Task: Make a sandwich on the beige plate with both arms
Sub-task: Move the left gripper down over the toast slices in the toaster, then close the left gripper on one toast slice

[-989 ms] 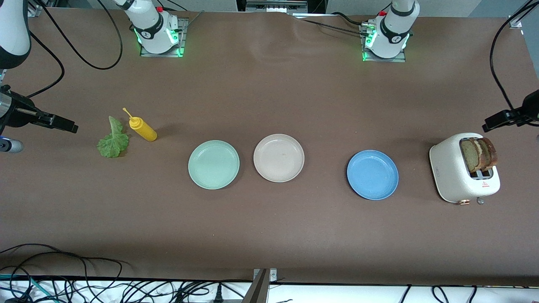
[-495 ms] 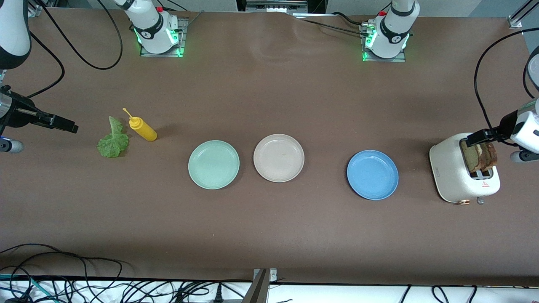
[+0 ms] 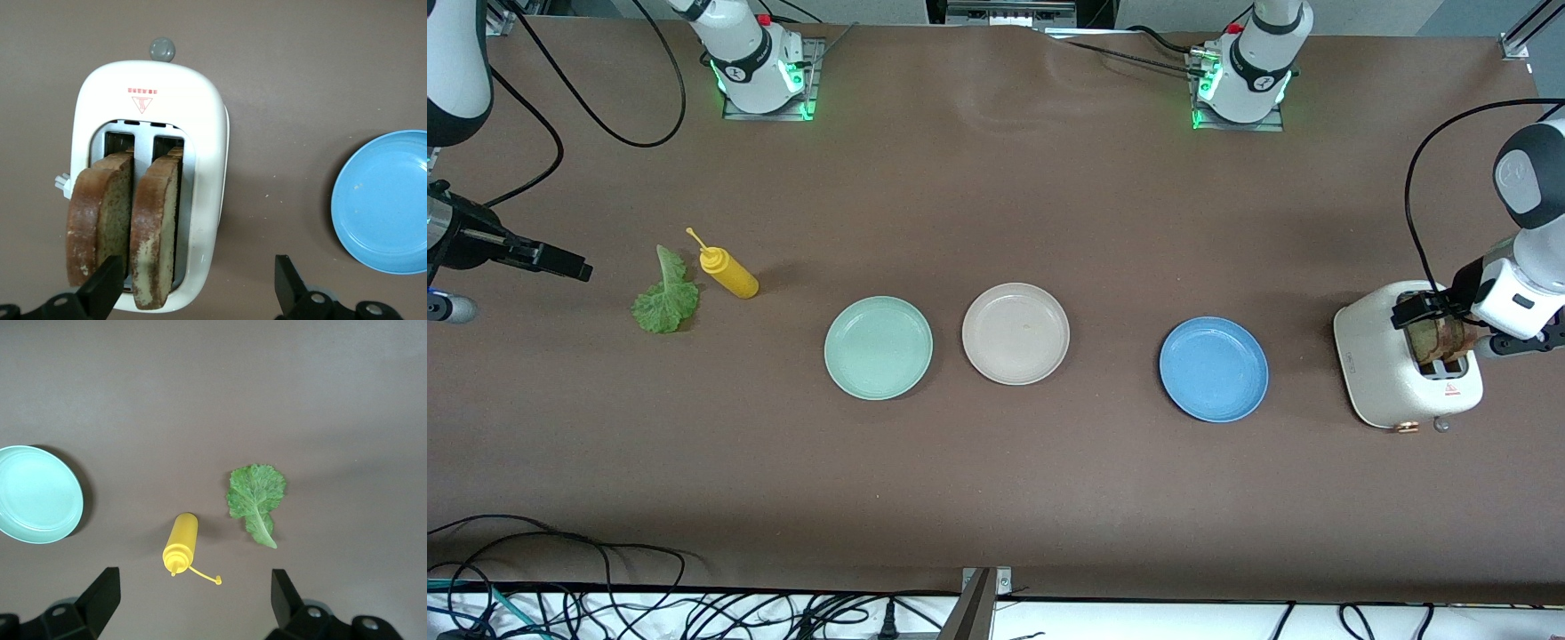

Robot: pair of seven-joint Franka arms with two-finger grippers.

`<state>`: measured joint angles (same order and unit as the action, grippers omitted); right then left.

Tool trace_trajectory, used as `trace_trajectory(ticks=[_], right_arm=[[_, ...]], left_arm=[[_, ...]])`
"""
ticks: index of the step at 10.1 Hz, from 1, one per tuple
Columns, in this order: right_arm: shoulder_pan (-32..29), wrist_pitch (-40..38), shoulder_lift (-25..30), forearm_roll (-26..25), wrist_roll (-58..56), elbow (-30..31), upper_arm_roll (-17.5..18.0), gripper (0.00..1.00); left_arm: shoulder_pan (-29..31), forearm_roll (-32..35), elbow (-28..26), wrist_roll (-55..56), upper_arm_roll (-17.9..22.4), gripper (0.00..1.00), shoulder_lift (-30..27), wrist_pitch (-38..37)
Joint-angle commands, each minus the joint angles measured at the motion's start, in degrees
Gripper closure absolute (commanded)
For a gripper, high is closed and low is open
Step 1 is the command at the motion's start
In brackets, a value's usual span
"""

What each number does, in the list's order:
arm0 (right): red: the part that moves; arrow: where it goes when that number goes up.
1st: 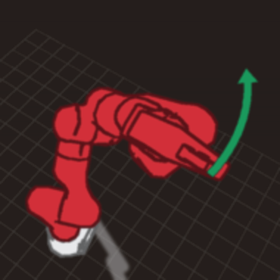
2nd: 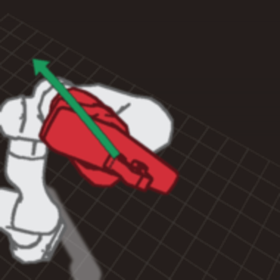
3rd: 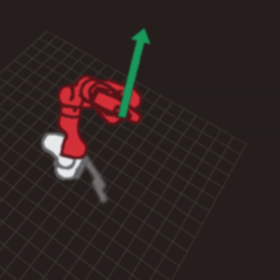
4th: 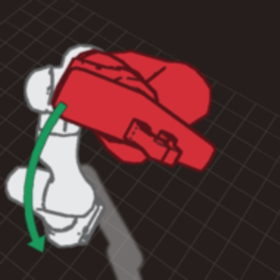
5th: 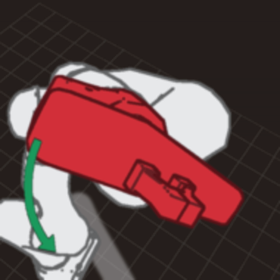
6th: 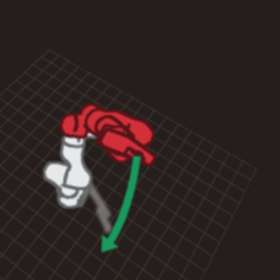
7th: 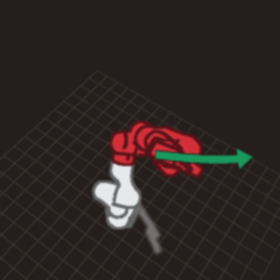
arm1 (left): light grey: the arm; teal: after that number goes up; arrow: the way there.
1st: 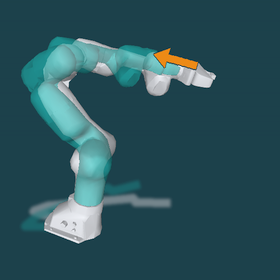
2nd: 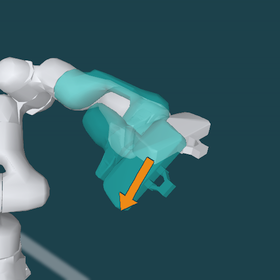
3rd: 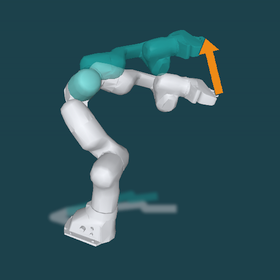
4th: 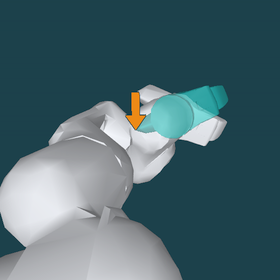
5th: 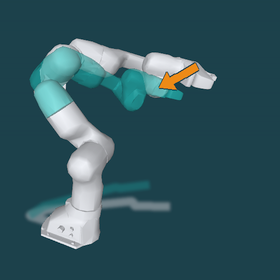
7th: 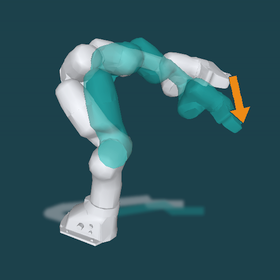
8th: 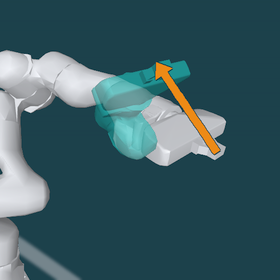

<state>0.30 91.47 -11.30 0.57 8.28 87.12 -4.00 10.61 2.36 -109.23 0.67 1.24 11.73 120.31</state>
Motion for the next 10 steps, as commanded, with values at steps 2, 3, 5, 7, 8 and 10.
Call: trace_trajectory(ticks=[2,3,5,7,8,10], right_arm=[[-0.13,-0.86,0.13,-0.74,0.42,-0.37,0.22,0.00],[-0.13,-0.86,0.13,-0.74,0.51,-0.37,0.22,0.00],[-0.04,-0.86,0.13,-0.74,0.51,-0.37,0.22,0.00],[-0.13,-0.86,0.13,-0.74,0.42,-0.37,0.22,0.00],[-0.13,-0.86,0.13,-0.74,0.42,-0.37,0.22,0.00],[-0.13,-0.94,0.13,-0.74,0.42,-0.37,0.22,0.00]], left_arm=[[0.20,1.24,-0.28,-0.50,0.60,0.00,0.05,0.72],[0.20,1.24,-0.28,-0.50,0.86,0.03,0.05,0.72],[0.20,1.15,-0.28,-0.50,0.95,0.05,1.09,0.80],[0.29,1.24,-0.28,-0.50,1.13,0.04,1.97,1.77],[0.29,1.24,-0.28,-0.50,1.39,0.04,2.15,1.95],[0.29,1.24,-0.28,-0.50,1.39,0.11,2.42,2.30]])
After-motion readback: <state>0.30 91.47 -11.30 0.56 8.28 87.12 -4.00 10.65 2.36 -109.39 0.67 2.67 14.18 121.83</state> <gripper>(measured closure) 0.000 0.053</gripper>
